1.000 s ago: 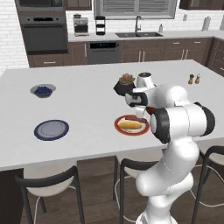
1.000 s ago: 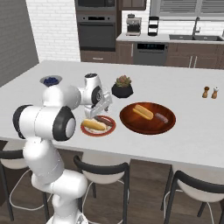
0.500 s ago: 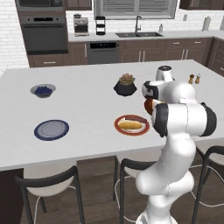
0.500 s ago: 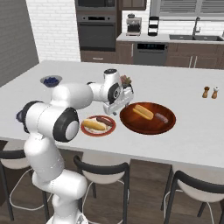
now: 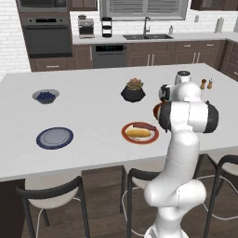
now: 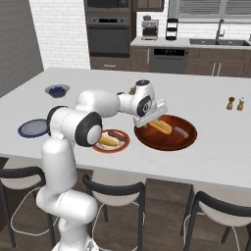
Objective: Place one bun and one sausage from the bowl on each plate.
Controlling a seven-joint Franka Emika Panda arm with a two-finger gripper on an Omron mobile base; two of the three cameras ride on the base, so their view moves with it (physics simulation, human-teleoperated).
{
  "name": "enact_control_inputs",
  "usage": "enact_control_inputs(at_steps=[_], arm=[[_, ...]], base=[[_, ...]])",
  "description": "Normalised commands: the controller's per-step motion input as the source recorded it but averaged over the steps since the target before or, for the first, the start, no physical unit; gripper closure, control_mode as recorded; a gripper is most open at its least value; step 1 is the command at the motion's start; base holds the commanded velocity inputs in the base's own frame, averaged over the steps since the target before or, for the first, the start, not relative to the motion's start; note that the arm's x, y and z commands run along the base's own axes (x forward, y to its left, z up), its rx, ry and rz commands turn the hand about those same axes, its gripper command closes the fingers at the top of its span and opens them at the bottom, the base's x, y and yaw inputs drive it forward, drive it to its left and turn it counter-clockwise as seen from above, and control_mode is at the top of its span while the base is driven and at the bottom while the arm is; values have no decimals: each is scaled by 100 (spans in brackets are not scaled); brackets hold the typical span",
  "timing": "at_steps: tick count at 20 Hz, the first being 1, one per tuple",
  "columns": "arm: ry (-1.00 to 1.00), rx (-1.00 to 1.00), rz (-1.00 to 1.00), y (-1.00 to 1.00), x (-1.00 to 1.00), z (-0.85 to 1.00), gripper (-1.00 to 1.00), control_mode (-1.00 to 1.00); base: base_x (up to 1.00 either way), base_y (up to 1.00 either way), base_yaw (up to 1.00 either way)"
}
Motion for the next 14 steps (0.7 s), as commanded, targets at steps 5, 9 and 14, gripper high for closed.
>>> enact_control_inputs(at_steps=[5, 9, 14], arm=[[-3, 0, -10, -8, 68, -43, -100, -100], [-6, 0, -8, -10, 55, -50, -100, -100], [-2, 0, -9, -17, 85, -34, -100, -100]], base=[[0, 0, 0], [0, 0, 0], [0, 0, 0]])
